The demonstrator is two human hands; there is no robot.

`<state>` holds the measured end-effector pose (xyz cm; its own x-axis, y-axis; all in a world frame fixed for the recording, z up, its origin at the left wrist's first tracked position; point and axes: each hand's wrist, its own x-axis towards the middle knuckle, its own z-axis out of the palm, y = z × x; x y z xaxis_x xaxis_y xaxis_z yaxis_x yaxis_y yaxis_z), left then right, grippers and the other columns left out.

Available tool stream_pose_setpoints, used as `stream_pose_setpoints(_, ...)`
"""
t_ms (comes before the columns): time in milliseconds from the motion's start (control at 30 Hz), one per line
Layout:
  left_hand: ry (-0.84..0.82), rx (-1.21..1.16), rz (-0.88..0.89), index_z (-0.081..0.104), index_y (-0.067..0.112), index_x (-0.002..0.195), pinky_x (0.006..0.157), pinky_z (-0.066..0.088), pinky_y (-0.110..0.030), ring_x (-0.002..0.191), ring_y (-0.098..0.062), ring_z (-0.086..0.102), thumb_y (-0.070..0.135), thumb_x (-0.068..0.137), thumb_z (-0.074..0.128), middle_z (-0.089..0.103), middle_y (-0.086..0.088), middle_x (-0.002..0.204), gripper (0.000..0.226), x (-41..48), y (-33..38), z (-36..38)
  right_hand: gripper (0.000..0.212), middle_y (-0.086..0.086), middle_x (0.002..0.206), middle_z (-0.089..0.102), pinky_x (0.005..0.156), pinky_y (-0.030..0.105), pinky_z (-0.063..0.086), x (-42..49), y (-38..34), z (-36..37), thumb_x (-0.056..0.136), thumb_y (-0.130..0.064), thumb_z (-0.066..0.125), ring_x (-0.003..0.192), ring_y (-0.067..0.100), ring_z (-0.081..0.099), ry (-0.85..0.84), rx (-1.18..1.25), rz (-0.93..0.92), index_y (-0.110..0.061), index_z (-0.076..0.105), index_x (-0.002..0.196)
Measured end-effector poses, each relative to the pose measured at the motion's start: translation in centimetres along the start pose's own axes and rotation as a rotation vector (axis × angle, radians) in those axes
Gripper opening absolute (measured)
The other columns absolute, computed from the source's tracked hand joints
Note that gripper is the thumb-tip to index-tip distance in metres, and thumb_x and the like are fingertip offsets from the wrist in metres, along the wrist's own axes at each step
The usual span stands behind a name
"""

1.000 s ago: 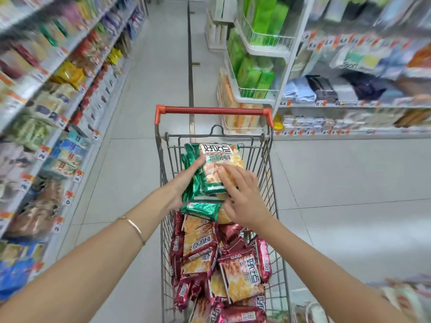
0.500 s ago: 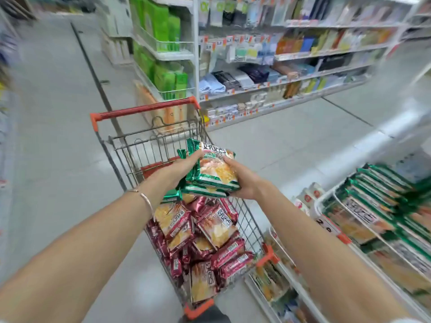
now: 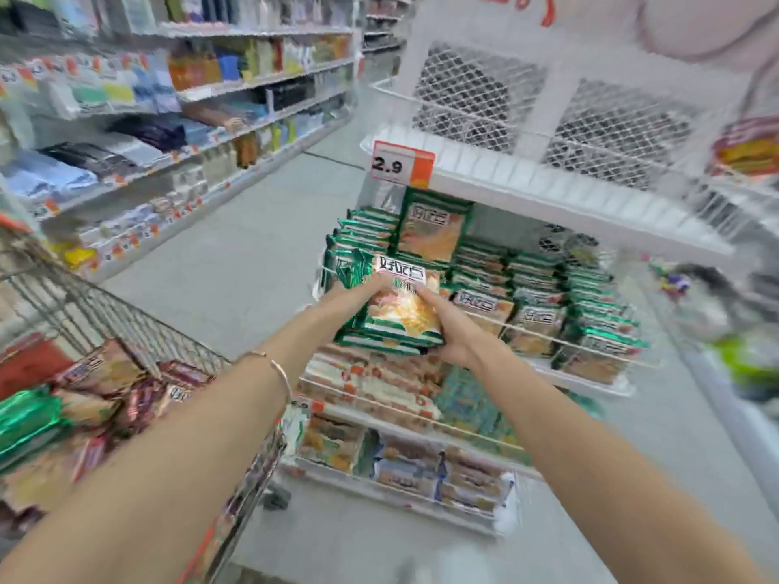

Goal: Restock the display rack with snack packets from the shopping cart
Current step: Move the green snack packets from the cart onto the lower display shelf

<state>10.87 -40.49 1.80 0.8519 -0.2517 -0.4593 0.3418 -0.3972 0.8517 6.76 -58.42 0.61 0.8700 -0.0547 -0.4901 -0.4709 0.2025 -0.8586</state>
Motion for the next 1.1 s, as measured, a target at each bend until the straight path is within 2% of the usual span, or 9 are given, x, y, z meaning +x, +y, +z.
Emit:
stream_pose_setpoints(167,-0.023,0.105,0.131,0.005,0.018,0.159,0.118,0.024,-0.053,0.151,-0.034,0.016,0.081,0.053,0.075,0.007,-0.01,0.166,0.142,2.4,4.3,7.3,0.052,0.007,0.11,0.075,0.095,0.042,0.054,-0.2,-1.7,-8.5,0.088,-0.055,0.063,0.099,0.025,0.07,0.125,-0.011,-0.115,-0.013,0.068,0.118)
stream_pose_setpoints(300,0.02,0.038,0.335,0.026,0.01,0.155,0.114,0.035,-0.043,0.142,-0.03,0.038,0.074,0.053,0.08,0.033,-0.011,0.159,0.132,5.2,8.4,12.7,0.046,0.006,0.108,0.075,0.089,0.038,0.055,1.0,-3.7,-15.6,0.091,-0.051,0.06,0.093,0.022,0.071,0.122,-0.024,-0.225,-0.014,0.067,0.118)
stream_pose_setpoints(467,0.05,-0.081,0.476,0.016,0.011,0.158,0.114,0.031,-0.04,0.143,-0.028,0.034,0.049,0.079,0.078,0.03,-0.011,0.16,0.107,11.0,12.2,18.7,0.055,0.008,0.119,0.071,0.102,0.045,0.048,4.6,-6.9,-22.6,0.082,-0.051,0.069,0.108,0.026,0.066,0.177,-0.171,-0.394,-0.014,0.064,0.122)
stream_pose_setpoints(600,0.101,-0.082,0.509,0.02,0.011,0.157,0.112,0.034,-0.035,0.141,-0.026,0.038,0.043,0.083,0.076,0.036,-0.009,0.157,0.099,15.0,13.8,21.1,0.08,-0.001,0.117,0.073,0.113,0.052,0.032,8.5,-8.8,-25.4,0.049,-0.068,0.083,0.121,0.025,0.059,0.162,-0.263,-0.44,-0.024,0.071,0.114)
stream_pose_setpoints(767,0.173,-0.012,0.573,0.042,0.014,0.144,0.109,0.042,-0.031,0.126,-0.023,0.055,0.03,0.082,0.077,0.057,-0.006,0.139,0.073,18.6,15.9,22.1,0.111,-0.007,0.138,0.057,0.118,0.055,0.023,14.8,-10.0,-29.2,0.043,-0.075,0.084,0.132,0.02,0.046,0.117,-0.261,-0.531,-0.03,0.051,0.139)
stream_pose_setpoints(900,0.286,0.137,0.581,0.006,0.009,0.156,0.109,0.043,-0.037,0.131,-0.029,0.05,0.014,0.079,0.079,0.048,-0.013,0.146,0.107,21.8,16.7,23.1,0.137,0.006,0.158,0.033,0.118,0.054,0.023,15.7,-9.2,-28.2,0.052,-0.061,0.089,0.144,0.028,0.032,0.185,-0.33,-0.542,-0.018,0.011,0.157)
stream_pose_setpoints(967,0.291,0.258,0.55,-0.015,0.012,0.156,0.102,0.048,-0.035,0.13,-0.032,0.051,0.017,0.075,0.083,0.041,-0.017,0.151,0.128,23.4,16.4,23.7,0.133,0.009,0.16,0.03,0.119,0.054,0.023,16.6,-8.9,-28.3,0.058,-0.055,0.089,0.147,0.029,0.028,0.17,-0.389,-0.511,-0.011,0.012,0.156)
stream_pose_setpoints(1033,0.333,0.405,0.553,-0.027,0.019,0.153,0.099,0.049,-0.038,0.131,-0.037,0.049,0.026,0.072,0.087,0.021,-0.022,0.16,0.14,24.5,16.4,23.7,0.155,0.009,0.159,0.032,0.117,0.056,0.026,17.3,-9.3,-28.5,0.035,-0.068,0.09,0.146,0.03,0.03,0.167,-0.443,-0.495,-0.01,0.014,0.157)
stream_pose_setpoints(1100,0.464,0.763,0.625,-0.021,0.023,0.155,0.11,0.039,-0.044,0.145,-0.039,0.03,0.041,0.072,0.086,0.001,-0.019,0.165,0.137,24.4,17.2,23.2,0.157,0.009,0.156,0.037,0.117,0.053,0.028,19.0,-9.9,-29.8,0.031,-0.072,0.09,0.144,0.028,0.034,0.139,-0.456,-0.509,-0.01,0.018,0.156)
